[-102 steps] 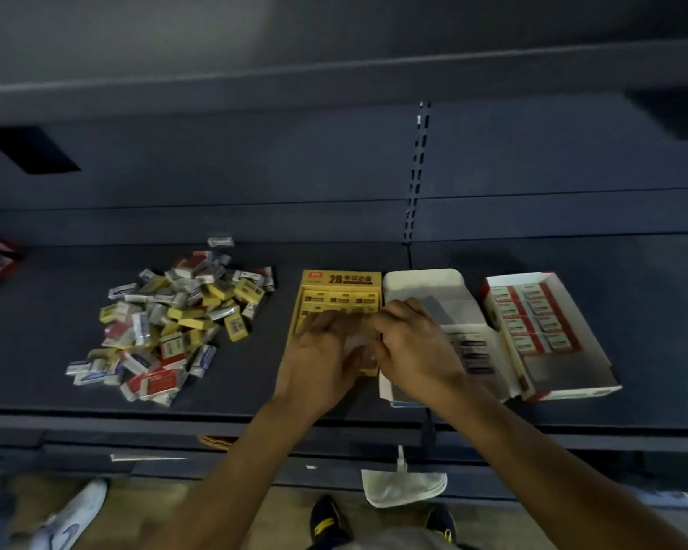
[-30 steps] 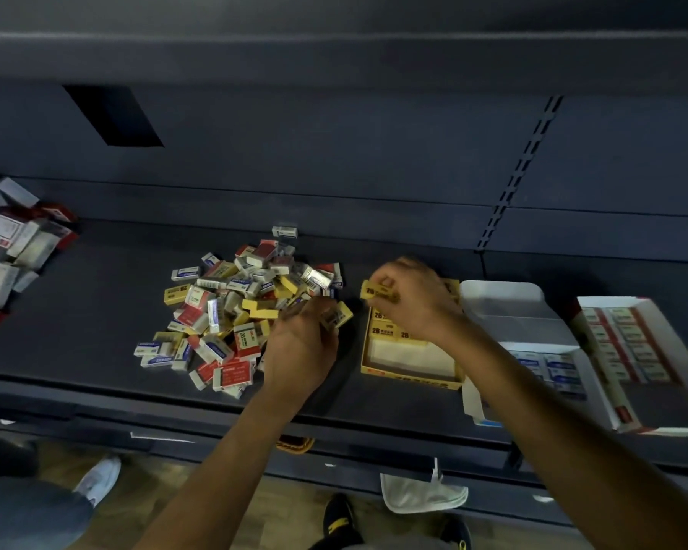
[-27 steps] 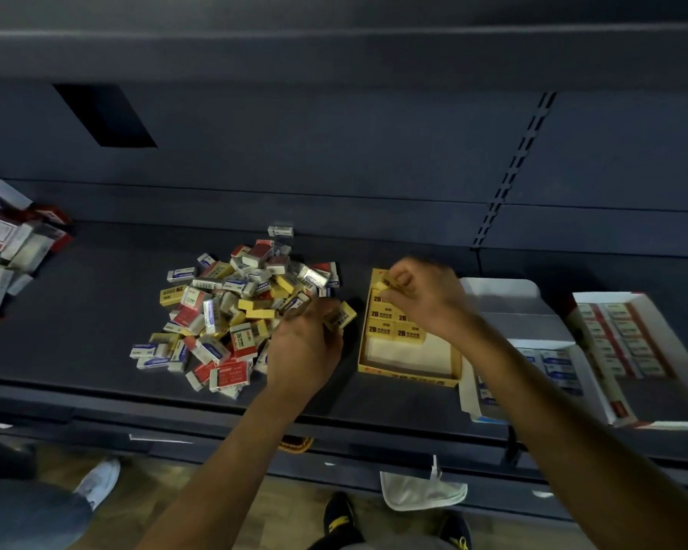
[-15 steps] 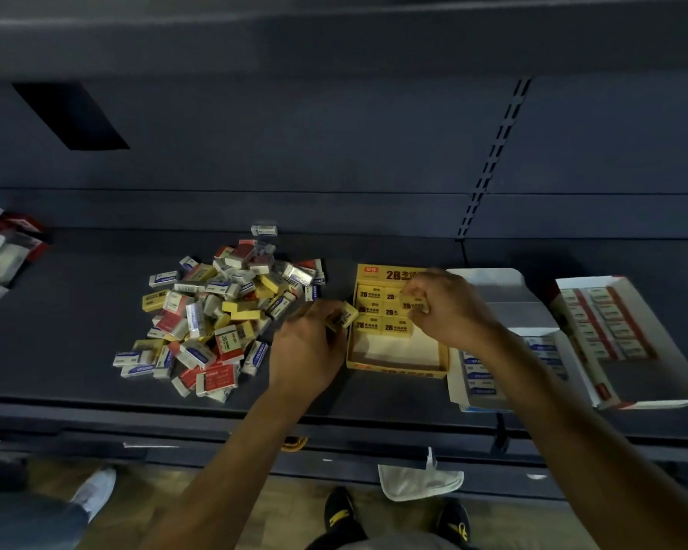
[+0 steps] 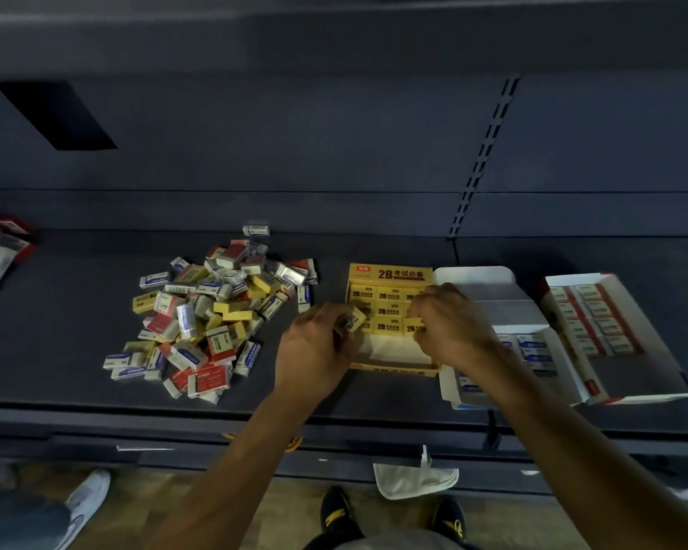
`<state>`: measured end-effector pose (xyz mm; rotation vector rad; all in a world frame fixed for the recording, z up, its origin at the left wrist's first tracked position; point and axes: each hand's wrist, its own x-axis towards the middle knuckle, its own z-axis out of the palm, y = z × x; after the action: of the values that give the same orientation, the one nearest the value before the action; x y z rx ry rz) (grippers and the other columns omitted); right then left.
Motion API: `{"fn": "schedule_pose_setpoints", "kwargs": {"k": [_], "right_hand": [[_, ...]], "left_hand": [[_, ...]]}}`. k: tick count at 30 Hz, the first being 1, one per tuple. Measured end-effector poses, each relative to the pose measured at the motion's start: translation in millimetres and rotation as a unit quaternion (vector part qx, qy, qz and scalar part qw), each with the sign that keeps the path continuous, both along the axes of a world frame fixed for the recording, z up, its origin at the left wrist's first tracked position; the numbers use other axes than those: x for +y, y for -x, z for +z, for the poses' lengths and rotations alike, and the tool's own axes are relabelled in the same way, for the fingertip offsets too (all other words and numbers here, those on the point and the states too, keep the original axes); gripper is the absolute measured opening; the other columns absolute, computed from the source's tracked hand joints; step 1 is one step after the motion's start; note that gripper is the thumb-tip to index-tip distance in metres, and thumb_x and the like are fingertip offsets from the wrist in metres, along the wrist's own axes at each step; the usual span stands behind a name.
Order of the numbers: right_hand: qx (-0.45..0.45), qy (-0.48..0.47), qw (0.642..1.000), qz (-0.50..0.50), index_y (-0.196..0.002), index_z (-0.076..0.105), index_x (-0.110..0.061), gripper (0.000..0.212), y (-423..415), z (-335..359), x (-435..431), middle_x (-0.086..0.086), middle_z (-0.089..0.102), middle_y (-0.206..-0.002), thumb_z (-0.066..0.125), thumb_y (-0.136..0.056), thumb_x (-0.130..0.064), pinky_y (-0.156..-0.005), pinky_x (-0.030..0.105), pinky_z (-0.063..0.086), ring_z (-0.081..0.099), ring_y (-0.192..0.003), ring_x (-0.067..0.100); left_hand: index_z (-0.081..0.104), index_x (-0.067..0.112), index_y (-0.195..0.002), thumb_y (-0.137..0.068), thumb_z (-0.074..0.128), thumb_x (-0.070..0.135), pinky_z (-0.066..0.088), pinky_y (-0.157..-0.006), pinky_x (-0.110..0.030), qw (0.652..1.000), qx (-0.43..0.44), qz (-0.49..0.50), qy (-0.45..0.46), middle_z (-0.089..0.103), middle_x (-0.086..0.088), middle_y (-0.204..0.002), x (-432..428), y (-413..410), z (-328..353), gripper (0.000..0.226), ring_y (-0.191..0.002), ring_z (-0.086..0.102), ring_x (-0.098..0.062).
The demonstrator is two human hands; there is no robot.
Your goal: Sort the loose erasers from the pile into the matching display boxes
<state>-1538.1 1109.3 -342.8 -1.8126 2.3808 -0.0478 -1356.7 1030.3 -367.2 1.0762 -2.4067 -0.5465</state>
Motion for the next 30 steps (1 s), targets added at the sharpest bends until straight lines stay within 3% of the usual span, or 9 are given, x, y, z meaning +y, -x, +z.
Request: {"fn": "schedule_pose_setpoints", "kwargs": {"k": [17,22,24,27,28,30], "right_hand": [[0.013,0.003,1.000,0.021,-0.109,0.055,-0.016,0.024,-2,3,-1,-0.001,0.057,-0.111,0.062,-0.086,-0.020,-0.083,0.024,0.042,0.049,-0.104,0.015],[0.001,0.010,0.999,0.035,-0.109,0.057,-0.018,0.028,-1,5,-2,-0.001,0.058,-0.111,0.060,-0.086,-0.034,-0.082,0.027,0.041,0.048,-0.104,0.016],[-0.032,0.047,0.998,0.033,-0.112,0.057,-0.019,0.029,-3,6,-2,-0.002,0.058,-0.114,0.060,-0.087,-0.033,-0.084,0.026,0.040,0.049,-0.107,0.015],[-0.111,0.111,0.987,0.024,-0.113,0.060,-0.019,0.028,-11,11,-3,-0.004,0.058,-0.117,0.063,-0.086,-0.027,-0.084,0.022,0.040,0.053,-0.108,0.013],[-0.124,0.130,0.983,0.026,-0.110,0.062,-0.019,0.026,-13,13,-3,-0.004,0.059,-0.115,0.064,-0.086,-0.025,-0.082,0.021,0.040,0.055,-0.105,0.012],[-0.138,0.160,0.977,0.034,-0.105,0.064,-0.018,0.022,-16,12,-4,-0.004,0.062,-0.110,0.066,-0.084,-0.022,-0.082,0.024,0.045,0.058,-0.100,0.013]], "left_hand": [[0.065,0.019,-0.109,-0.082,0.067,0.022,0.050,-0.072,-0.028,1.000,-0.003,-0.006,-0.006,0.068,-0.001,-0.099,-1,-2,-2,0.028,-0.086,0.064,-0.018],[0.067,0.017,-0.108,-0.081,0.068,0.017,0.053,-0.074,-0.030,1.000,0.018,-0.005,-0.014,0.070,-0.002,-0.099,-1,-1,0,0.027,-0.086,0.065,-0.018],[0.068,0.015,-0.109,-0.085,0.065,0.014,0.055,-0.076,-0.031,0.998,0.054,-0.011,-0.045,0.071,-0.002,-0.100,-2,-2,2,0.025,-0.086,0.067,-0.015],[0.069,0.015,-0.108,-0.093,0.056,0.012,0.054,-0.072,-0.019,0.981,0.122,-0.012,-0.152,0.072,-0.001,-0.095,-5,-2,6,0.021,-0.080,0.066,-0.004],[0.070,0.018,-0.105,-0.094,0.053,0.012,0.055,-0.072,-0.021,0.970,0.141,-0.005,-0.195,0.073,0.000,-0.093,-6,-2,6,0.021,-0.079,0.066,-0.004],[0.071,0.030,-0.095,-0.096,0.049,0.018,0.057,-0.077,-0.040,0.949,0.172,0.013,-0.264,0.072,0.005,-0.085,-9,-1,4,0.025,-0.080,0.068,-0.011]]}}
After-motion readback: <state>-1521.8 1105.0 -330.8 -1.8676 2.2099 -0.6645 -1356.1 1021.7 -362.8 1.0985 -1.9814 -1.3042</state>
